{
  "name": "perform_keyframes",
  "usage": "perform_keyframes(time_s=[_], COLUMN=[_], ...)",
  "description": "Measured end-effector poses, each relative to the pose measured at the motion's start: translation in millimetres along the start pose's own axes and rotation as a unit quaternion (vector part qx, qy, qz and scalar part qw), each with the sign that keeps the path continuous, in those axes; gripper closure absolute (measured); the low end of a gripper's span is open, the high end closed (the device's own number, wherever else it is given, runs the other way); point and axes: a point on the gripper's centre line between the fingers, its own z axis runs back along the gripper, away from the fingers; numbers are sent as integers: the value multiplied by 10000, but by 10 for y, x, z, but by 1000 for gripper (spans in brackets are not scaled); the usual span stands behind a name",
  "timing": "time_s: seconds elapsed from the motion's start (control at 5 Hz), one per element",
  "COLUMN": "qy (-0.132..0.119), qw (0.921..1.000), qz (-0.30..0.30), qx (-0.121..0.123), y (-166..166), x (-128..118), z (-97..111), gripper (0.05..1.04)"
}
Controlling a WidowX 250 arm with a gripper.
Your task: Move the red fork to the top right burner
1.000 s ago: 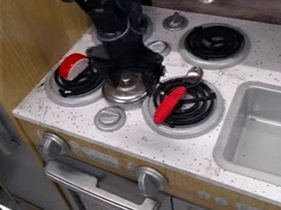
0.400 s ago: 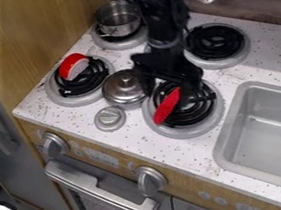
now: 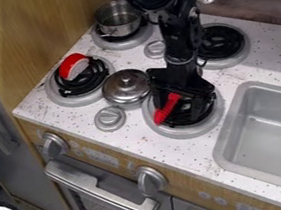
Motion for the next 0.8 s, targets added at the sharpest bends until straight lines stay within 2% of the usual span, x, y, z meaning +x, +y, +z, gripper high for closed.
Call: perform_keyframes(time_s=[0.6, 0.8], qy=[-58, -177], qw=[9998, 9995], qz=[214, 244], qx=[1, 105], y=[131, 209], x=[72, 114], z=[5, 161], gripper=[84, 84])
